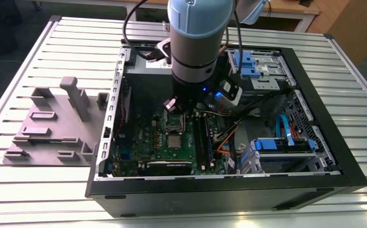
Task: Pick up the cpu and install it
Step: 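Close the cpu cover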
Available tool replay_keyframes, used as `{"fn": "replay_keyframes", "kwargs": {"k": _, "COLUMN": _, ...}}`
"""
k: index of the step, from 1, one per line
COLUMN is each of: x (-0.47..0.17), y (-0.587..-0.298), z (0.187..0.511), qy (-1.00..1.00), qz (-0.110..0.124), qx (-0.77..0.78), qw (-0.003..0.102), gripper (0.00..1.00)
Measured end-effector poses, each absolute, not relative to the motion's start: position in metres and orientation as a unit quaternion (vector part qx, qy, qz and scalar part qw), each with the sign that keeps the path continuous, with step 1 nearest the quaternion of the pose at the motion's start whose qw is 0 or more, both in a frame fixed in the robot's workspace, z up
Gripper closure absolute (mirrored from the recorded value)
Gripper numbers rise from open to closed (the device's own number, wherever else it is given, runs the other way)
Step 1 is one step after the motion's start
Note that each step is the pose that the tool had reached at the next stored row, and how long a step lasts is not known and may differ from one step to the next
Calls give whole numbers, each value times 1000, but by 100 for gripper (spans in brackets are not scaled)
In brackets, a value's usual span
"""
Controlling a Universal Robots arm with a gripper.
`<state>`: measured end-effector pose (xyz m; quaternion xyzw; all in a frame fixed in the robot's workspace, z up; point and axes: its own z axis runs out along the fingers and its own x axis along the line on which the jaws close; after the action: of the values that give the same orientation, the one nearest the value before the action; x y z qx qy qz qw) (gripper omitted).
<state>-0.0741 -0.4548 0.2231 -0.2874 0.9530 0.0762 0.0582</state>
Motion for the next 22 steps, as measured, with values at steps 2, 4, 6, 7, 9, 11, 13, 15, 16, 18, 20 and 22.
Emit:
{"fn": "replay_keyframes", "kwargs": {"k": 2, "x": -74, "y": -453, "z": 222, "qy": 954, "qz": 76, "qx": -282, "qw": 58, "gripper": 90}}
{"fn": "replay_keyframes", "kwargs": {"k": 4, "x": -74, "y": -453, "z": 222, "qy": 954, "qz": 76, "qx": -282, "qw": 59, "gripper": 90}}
{"fn": "replay_keyframes", "kwargs": {"k": 6, "x": -74, "y": -453, "z": 222, "qy": 955, "qz": 76, "qx": -282, "qw": 59, "gripper": 90}}
{"fn": "replay_keyframes", "kwargs": {"k": 7, "x": -74, "y": -453, "z": 222, "qy": 956, "qz": 76, "qx": -279, "qw": 59, "gripper": 90}}
{"fn": "replay_keyframes", "kwargs": {"k": 9, "x": -74, "y": -453, "z": 221, "qy": 959, "qz": 75, "qx": -267, "qw": 60, "gripper": 90}}
{"fn": "replay_keyframes", "kwargs": {"k": 11, "x": -74, "y": -453, "z": 220, "qy": 961, "qz": 74, "qx": -259, "qw": 60, "gripper": 90}}
{"fn": "replay_keyframes", "kwargs": {"k": 13, "x": -74, "y": -453, "z": 218, "qy": 961, "qz": 74, "qx": -258, "qw": 61, "gripper": 90}}
{"fn": "replay_keyframes", "kwargs": {"k": 15, "x": -75, "y": -453, "z": 216, "qy": 962, "qz": 74, "qx": -257, "qw": 61, "gripper": 90}}
{"fn": "replay_keyframes", "kwargs": {"k": 16, "x": -75, "y": -453, "z": 215, "qy": 962, "qz": 74, "qx": -257, "qw": 61, "gripper": 90}}
{"fn": "replay_keyframes", "kwargs": {"k": 18, "x": -75, "y": -453, "z": 214, "qy": 962, "qz": 74, "qx": -257, "qw": 61, "gripper": 90}}
{"fn": "replay_keyframes", "kwargs": {"k": 20, "x": -75, "y": -453, "z": 210, "qy": 962, "qz": 74, "qx": -257, "qw": 61, "gripper": 90}}
{"fn": "replay_keyframes", "kwargs": {"k": 22, "x": -75, "y": -453, "z": 207, "qy": 962, "qz": 74, "qx": -257, "qw": 61, "gripper": 90}}
